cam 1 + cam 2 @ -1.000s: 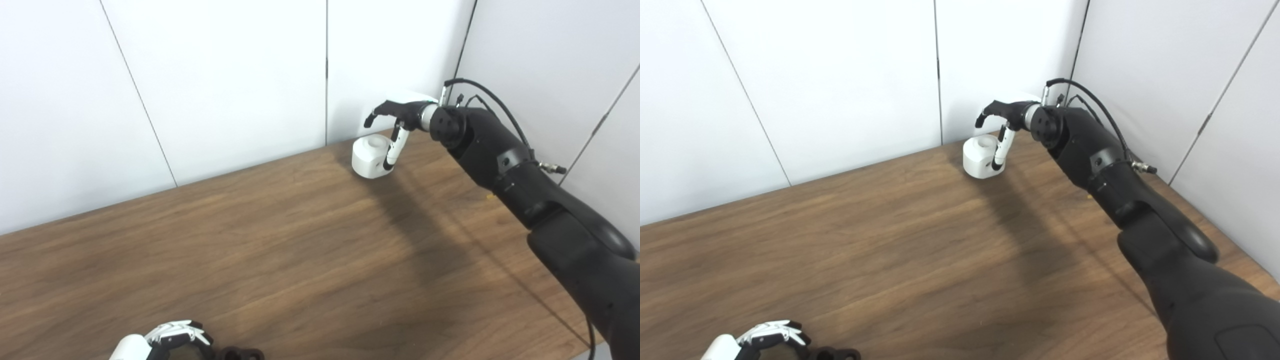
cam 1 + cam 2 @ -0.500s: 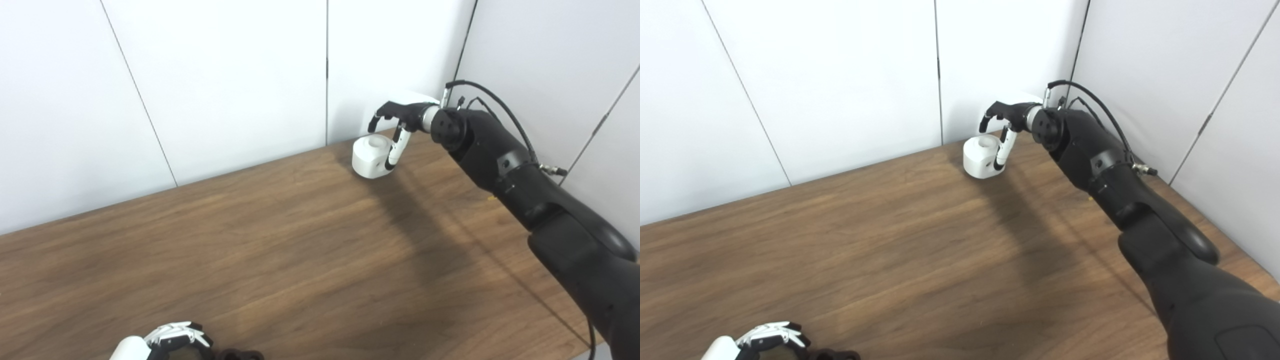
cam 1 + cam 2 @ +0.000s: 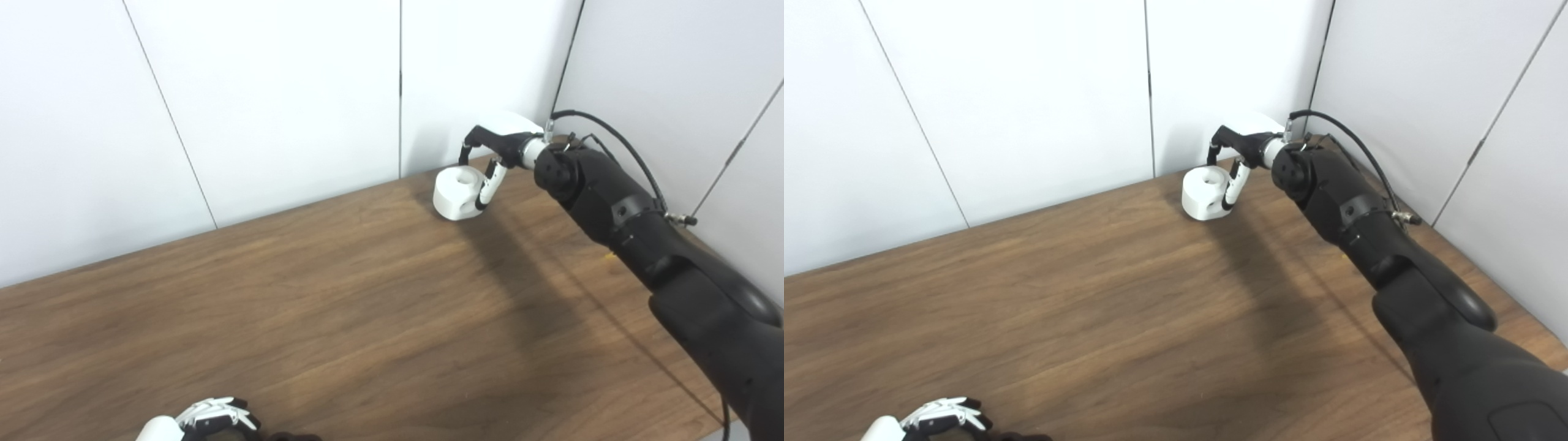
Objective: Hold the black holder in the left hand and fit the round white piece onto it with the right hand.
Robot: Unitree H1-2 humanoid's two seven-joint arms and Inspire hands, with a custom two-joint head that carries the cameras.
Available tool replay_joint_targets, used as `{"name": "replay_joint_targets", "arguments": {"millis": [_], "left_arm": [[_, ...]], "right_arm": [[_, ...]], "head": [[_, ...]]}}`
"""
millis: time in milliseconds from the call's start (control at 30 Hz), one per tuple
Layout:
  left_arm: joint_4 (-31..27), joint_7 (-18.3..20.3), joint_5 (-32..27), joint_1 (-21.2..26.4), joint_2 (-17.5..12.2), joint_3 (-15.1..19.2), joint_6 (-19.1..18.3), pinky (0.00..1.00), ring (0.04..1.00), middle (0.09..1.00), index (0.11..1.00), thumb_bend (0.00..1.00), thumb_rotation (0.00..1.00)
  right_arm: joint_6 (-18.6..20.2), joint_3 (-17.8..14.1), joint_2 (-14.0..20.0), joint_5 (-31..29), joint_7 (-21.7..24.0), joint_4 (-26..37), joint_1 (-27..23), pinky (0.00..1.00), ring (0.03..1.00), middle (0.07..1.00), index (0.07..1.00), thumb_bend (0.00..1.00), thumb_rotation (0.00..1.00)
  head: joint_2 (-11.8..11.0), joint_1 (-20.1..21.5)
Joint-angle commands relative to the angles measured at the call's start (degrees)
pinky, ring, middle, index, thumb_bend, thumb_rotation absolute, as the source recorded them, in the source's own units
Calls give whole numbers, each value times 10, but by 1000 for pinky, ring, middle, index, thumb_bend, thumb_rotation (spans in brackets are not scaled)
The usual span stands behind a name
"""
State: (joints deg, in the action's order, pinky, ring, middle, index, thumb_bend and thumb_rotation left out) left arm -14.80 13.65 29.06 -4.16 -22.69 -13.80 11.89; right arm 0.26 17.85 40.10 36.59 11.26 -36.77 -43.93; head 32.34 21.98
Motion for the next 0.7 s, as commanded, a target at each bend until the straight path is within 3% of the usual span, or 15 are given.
{"name": "replay_joint_targets", "arguments": {"millis": [0,367,667], "left_arm": [[-5,7,0,-6,-10,3,-1,806,778,645,482,518,41],[3,5,3,-4,-8,3,5,809,780,645,482,519,41],[24,0,4,6,-8,4,16,809,781,647,482,519,41]], "right_arm": [[-14,-12,6,-5,-21,1,-22,810,843,769,486,523,134],[-22,-12,6,-4,-28,4,-25,801,851,764,485,525,137],[-22,-20,23,-11,8,83,-12,783,854,765,485,524,137]], "head": [[1,0],[5,0],[7,2]]}}
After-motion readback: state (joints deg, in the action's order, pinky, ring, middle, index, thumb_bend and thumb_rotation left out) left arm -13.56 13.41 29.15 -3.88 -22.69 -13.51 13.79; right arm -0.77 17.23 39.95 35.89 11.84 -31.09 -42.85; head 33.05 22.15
